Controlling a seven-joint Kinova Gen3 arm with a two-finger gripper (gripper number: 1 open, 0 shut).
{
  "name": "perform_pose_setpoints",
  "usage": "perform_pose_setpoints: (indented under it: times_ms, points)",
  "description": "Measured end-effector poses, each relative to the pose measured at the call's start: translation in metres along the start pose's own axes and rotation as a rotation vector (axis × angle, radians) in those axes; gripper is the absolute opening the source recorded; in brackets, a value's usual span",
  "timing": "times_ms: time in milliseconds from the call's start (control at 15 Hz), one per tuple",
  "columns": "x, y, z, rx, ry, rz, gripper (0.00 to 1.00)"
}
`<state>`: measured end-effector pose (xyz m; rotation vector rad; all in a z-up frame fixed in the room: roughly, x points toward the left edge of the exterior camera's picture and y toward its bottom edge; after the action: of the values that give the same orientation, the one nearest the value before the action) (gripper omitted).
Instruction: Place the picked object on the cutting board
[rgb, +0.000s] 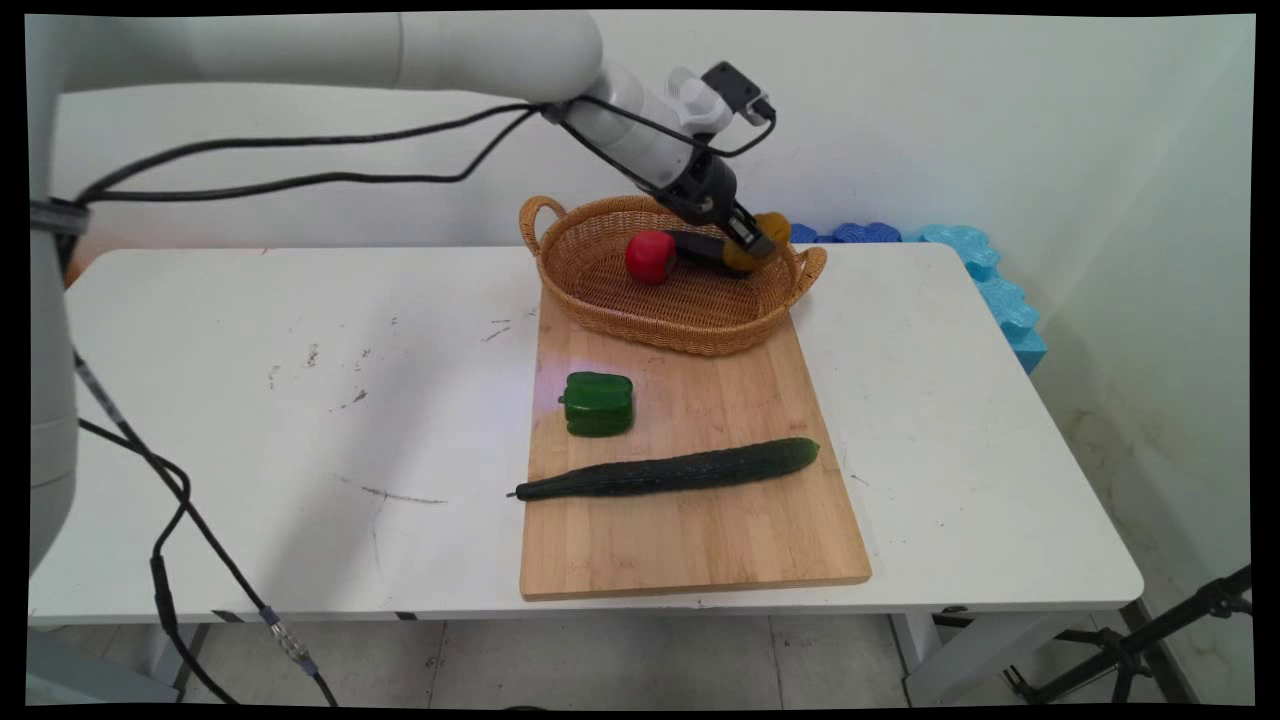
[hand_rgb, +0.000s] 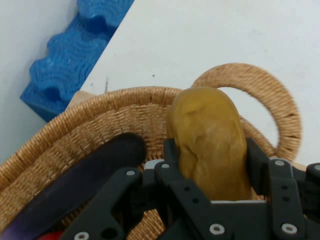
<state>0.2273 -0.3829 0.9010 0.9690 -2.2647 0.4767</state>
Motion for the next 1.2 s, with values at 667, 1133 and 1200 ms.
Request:
perform_pose_setpoints:
  times_ms: [667,1133,1200]
  points:
    - [-0.023,0.048,-0.070,-0.074,-0.021,0.127,0.00]
    - [-0.059,0.082,-0.076,-0.122,-0.066,0.181,0.00]
    - [-0.064,0.086,-0.073,-0.124,-0.073,0.185,0.00]
